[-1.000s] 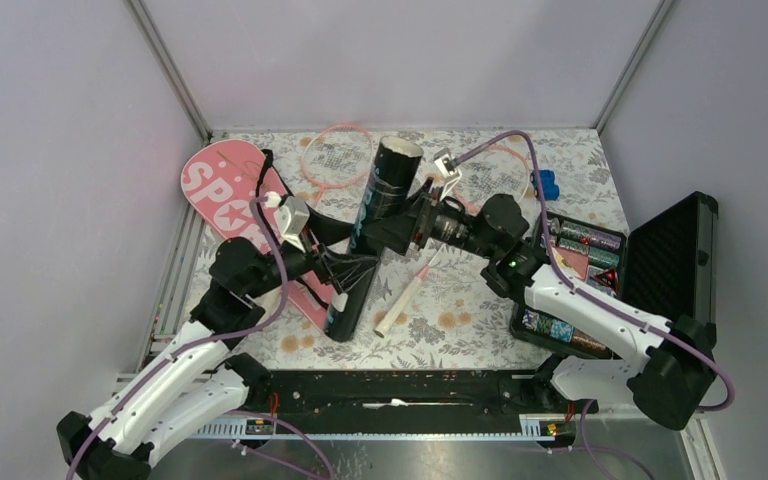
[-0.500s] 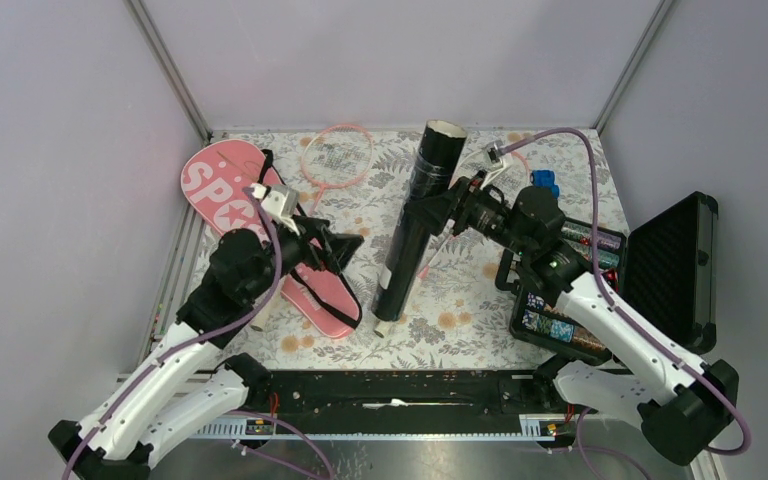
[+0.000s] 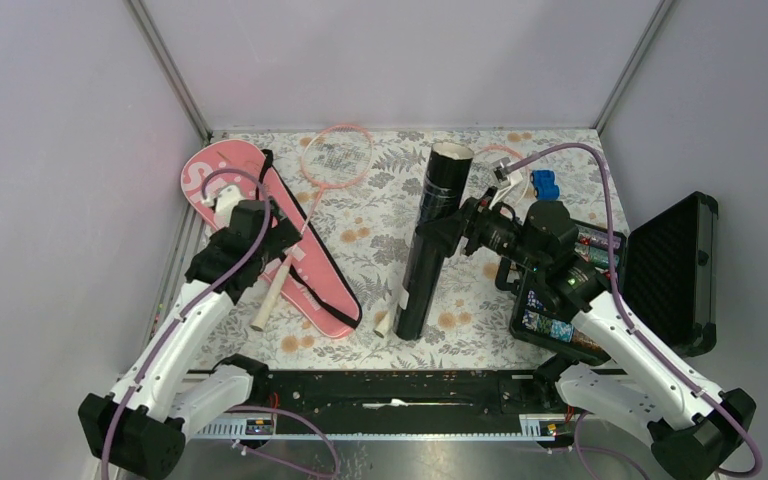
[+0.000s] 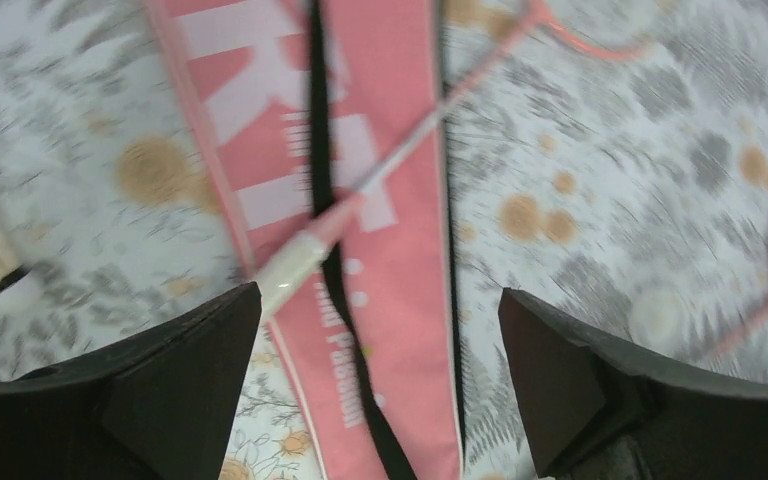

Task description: Pack up the badminton gear

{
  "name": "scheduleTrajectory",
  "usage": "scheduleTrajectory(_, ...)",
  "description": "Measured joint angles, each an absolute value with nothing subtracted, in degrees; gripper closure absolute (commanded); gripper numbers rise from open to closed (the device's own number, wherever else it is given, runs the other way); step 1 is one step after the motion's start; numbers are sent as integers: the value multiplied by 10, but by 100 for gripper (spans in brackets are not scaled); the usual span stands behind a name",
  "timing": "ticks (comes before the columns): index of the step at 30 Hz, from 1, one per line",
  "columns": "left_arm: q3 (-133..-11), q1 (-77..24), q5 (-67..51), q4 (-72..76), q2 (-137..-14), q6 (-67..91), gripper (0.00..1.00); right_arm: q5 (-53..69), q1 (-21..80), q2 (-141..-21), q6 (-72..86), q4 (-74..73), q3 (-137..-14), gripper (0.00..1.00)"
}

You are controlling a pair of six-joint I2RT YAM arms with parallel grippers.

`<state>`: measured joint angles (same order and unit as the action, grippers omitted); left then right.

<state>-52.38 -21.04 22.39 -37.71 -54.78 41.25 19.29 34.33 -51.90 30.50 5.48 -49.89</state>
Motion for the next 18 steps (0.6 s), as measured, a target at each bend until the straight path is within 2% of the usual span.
scheduleTrajectory(10,-481,-55,342,-489,-512,560,3,224,343,-515,298,-5,-501,67)
scheduleTrajectory(14,-461,53,347,-472,-494,548,2,224,343,-501,293,-41,-512,66)
scheduleTrajectory(18,-450,126,293,-414,-508,456,1,221,343,-486,287,-72,-527,66)
